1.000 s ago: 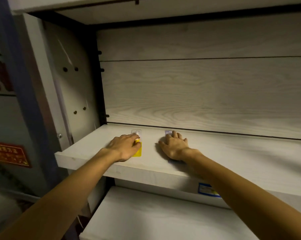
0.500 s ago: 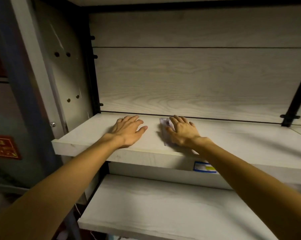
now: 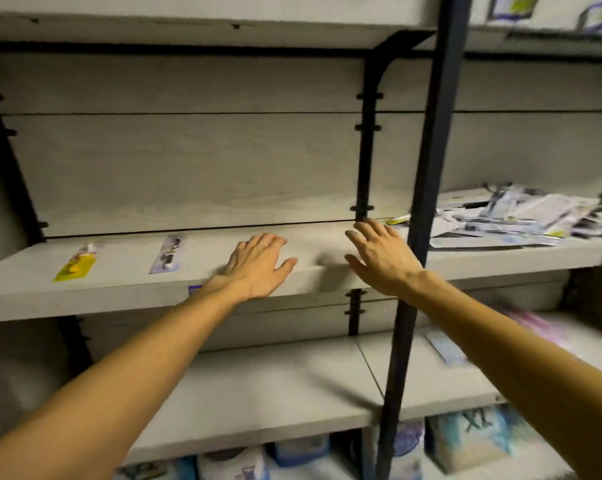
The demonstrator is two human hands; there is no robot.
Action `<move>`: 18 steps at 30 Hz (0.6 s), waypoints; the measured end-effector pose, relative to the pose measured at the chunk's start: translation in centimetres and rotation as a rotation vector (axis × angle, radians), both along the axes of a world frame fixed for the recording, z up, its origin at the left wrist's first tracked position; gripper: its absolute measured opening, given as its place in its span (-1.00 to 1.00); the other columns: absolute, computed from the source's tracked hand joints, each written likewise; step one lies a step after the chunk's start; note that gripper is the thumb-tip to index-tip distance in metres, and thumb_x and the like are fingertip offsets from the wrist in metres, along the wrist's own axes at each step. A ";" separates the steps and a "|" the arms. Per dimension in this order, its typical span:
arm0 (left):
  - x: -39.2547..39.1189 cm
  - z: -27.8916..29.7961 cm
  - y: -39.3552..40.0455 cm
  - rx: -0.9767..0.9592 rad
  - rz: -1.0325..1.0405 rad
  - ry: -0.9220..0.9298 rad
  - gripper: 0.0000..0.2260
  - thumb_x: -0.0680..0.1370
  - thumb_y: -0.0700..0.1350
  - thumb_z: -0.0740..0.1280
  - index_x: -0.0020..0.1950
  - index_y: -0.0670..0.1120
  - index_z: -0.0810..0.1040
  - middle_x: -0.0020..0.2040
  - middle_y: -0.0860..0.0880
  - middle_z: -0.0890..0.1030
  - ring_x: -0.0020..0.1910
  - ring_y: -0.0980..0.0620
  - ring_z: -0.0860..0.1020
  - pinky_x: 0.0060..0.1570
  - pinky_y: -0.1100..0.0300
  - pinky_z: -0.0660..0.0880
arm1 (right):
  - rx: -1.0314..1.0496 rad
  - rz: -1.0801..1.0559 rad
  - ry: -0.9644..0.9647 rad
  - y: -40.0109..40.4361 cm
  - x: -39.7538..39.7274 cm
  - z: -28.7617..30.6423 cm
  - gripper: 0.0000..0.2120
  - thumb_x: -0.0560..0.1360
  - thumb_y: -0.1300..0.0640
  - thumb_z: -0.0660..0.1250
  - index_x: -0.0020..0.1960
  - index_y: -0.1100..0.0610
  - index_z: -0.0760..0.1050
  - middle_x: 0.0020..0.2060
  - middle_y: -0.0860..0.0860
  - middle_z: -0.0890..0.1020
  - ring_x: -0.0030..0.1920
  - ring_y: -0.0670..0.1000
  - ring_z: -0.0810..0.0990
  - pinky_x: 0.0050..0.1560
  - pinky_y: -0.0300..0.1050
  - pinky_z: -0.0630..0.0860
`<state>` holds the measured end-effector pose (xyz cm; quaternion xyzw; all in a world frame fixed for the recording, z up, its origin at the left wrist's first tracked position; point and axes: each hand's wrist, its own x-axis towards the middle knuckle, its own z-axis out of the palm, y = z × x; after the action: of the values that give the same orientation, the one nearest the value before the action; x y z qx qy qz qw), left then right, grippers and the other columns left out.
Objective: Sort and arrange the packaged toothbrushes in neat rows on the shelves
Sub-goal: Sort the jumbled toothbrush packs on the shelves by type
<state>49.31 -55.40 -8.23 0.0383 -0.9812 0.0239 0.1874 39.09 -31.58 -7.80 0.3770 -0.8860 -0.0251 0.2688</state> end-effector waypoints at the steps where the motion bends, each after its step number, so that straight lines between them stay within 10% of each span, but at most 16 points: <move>1: -0.4 -0.2 2.4 -0.044 -0.029 -0.021 -0.48 0.65 0.22 0.09 0.51 -0.04 0.33 0.49 -0.05 0.37 0.45 -0.09 0.34 0.35 0.00 0.29 | -0.016 0.007 0.004 2.5 0.3 0.2 -0.50 0.63 -0.13 0.15 0.48 0.08 0.31 0.45 0.10 0.39 0.47 0.14 0.30 0.43 0.07 0.30; 10: -5.3 1.7 20.9 -0.120 -0.358 0.006 -0.78 0.60 0.14 0.21 0.10 0.08 0.54 -0.05 0.06 0.64 -0.07 -0.01 0.60 -0.10 0.08 0.52 | -0.193 -0.090 -0.172 22.1 -1.2 1.0 -0.51 0.61 -0.04 0.25 0.50 0.02 0.30 0.37 0.03 0.51 0.24 0.09 0.57 0.11 -0.02 0.54; 18: -13.2 2.3 30.1 -0.208 -0.460 -0.012 -0.54 0.58 0.14 0.22 0.43 -0.02 0.39 0.33 -0.04 0.53 0.27 -0.10 0.50 0.14 -0.03 0.49 | -0.170 -0.236 -0.171 29.3 -7.0 0.3 -0.55 0.60 -0.03 0.26 0.45 0.06 0.37 0.31 0.07 0.56 0.25 0.11 0.54 0.16 0.04 0.55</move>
<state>36.07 -25.28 -5.90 -0.2054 -0.9575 0.0818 0.1853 32.06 -2.30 -7.54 0.2472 -0.9426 0.0507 0.2186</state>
